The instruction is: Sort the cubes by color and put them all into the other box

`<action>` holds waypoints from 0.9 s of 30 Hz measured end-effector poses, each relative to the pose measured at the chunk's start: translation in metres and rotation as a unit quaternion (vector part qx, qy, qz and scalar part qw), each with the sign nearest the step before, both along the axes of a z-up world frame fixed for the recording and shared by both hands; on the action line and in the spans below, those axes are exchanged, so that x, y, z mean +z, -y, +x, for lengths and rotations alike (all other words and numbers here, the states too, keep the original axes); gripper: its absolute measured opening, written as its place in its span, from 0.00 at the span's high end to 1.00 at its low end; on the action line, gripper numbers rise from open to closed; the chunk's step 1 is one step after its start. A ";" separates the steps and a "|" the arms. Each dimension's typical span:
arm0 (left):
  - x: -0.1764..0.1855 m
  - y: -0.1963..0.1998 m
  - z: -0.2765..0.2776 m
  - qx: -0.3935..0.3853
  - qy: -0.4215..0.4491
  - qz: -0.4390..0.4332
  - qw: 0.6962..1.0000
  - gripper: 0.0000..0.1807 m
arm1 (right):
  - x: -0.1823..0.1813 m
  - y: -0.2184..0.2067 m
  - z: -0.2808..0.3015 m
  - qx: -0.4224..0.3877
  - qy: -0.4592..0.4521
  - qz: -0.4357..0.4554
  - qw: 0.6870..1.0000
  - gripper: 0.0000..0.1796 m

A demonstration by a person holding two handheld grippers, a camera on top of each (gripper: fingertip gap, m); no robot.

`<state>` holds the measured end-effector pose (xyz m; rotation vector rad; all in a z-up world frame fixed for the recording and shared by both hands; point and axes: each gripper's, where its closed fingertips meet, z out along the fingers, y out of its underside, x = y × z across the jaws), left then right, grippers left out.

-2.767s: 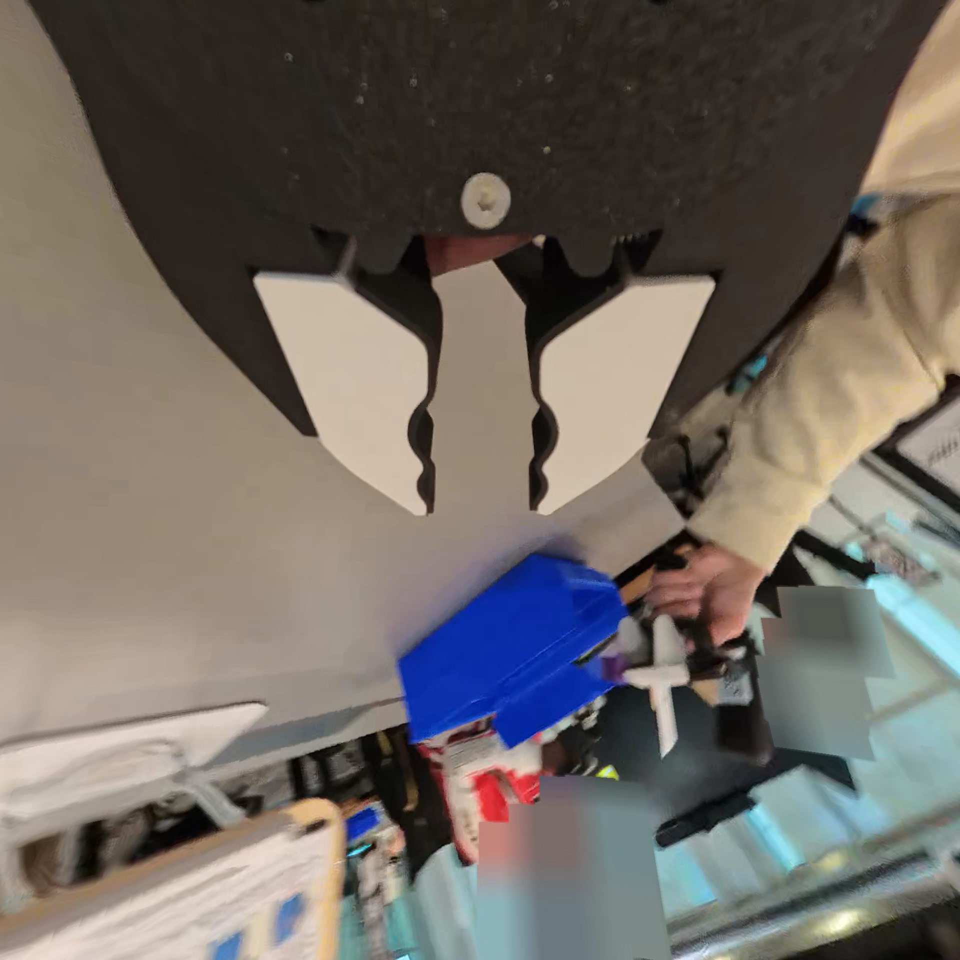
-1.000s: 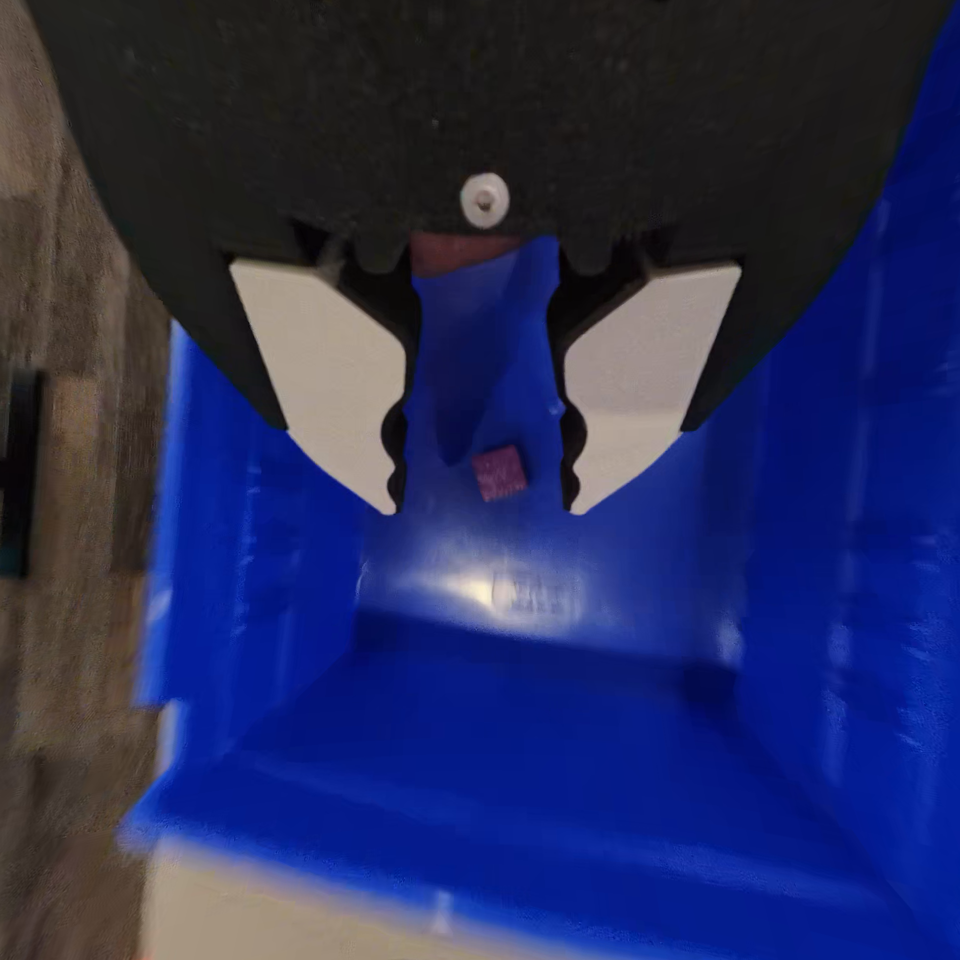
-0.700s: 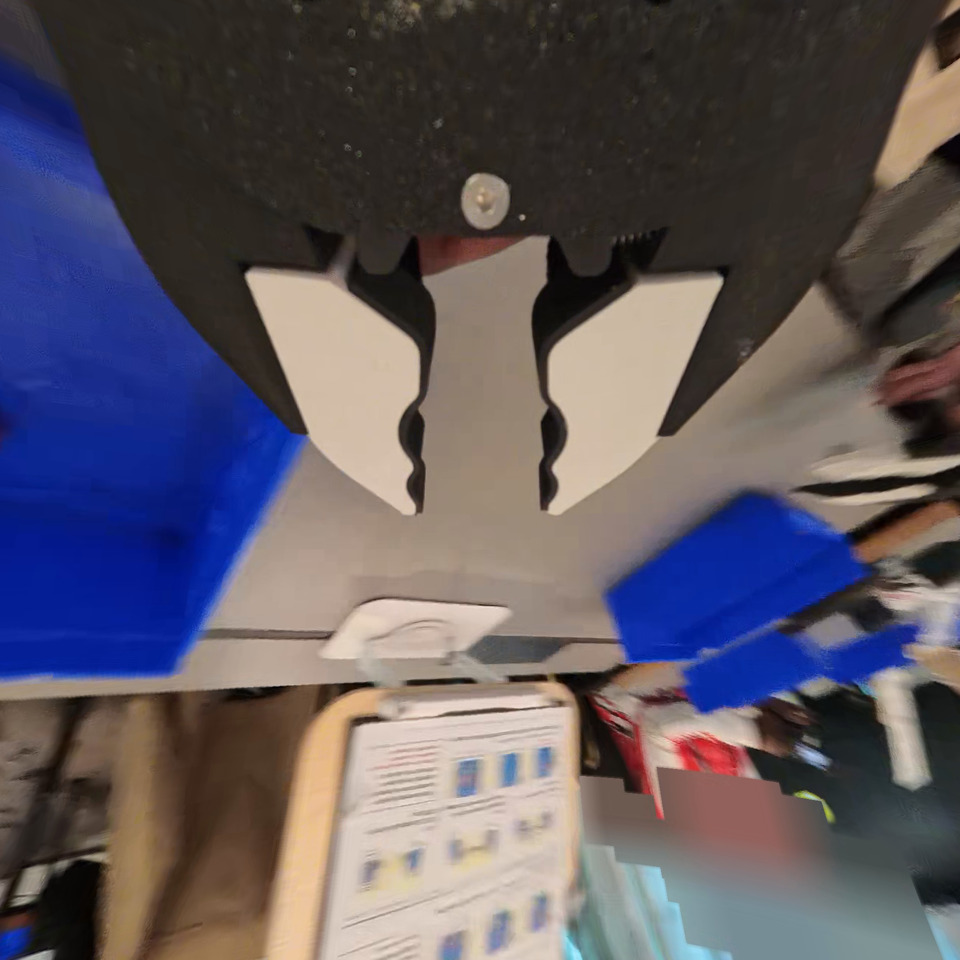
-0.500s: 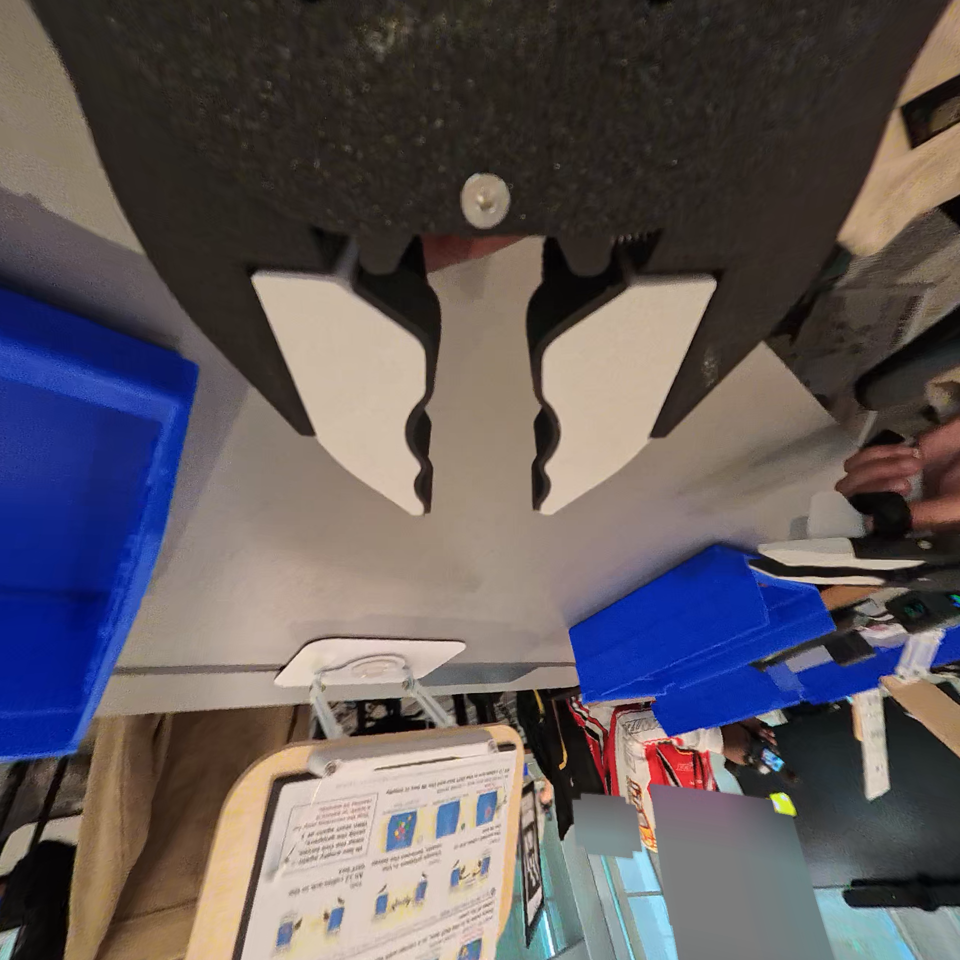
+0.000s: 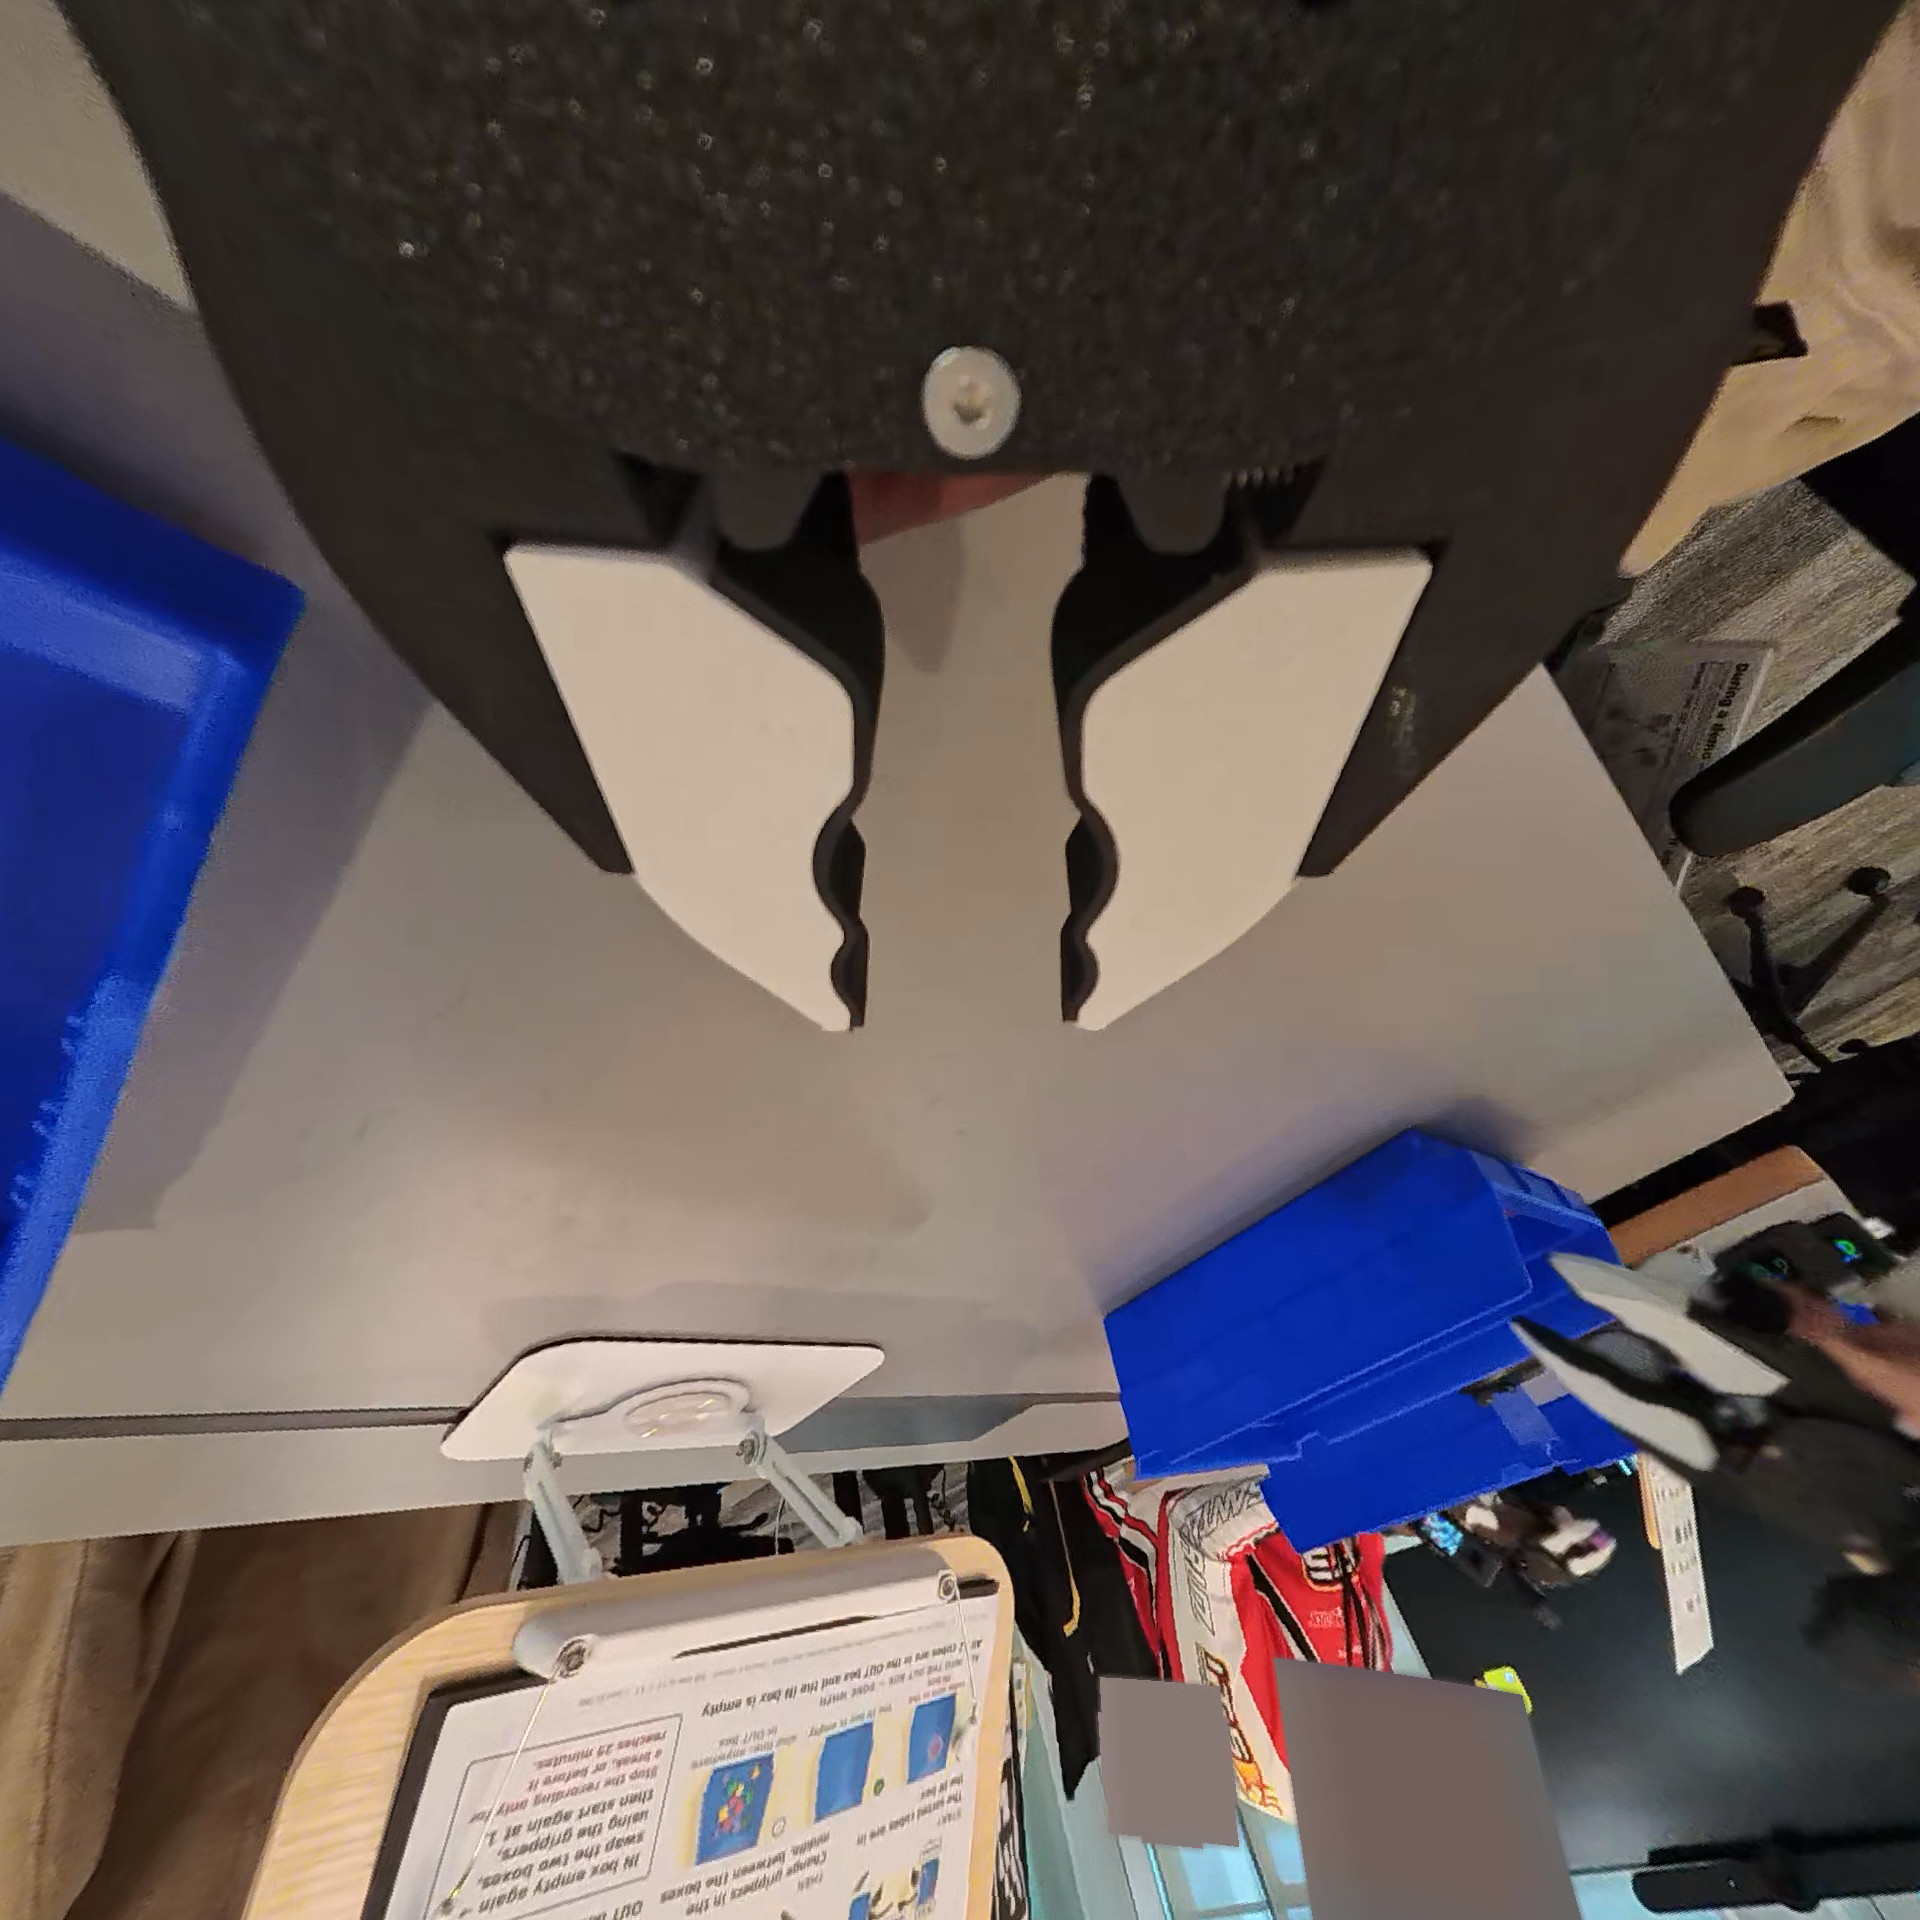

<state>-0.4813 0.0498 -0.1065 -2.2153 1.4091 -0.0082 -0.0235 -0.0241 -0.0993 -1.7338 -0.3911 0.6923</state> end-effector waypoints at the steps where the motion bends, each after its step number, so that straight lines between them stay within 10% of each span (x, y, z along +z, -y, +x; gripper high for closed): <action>1: -0.010 -0.009 -0.004 -0.028 -0.018 -0.034 0.999 0.73 | -0.001 -0.002 -0.001 0.002 0.001 -0.002 1.000 0.80; 18: -0.080 -0.029 0.002 -0.194 -0.089 -0.135 0.968 0.84 | -0.007 0.000 -0.029 0.005 0.055 -0.006 0.998 0.80; 23: -0.021 -0.036 0.007 -0.124 0.005 -0.009 0.992 0.84 | 0.006 -0.001 -0.021 0.015 0.056 -0.001 0.998 0.81; 27: 0.066 -0.017 0.039 -0.061 0.264 0.118 0.955 0.84 | 0.013 -0.006 -0.019 0.058 -0.023 -0.053 0.997 0.80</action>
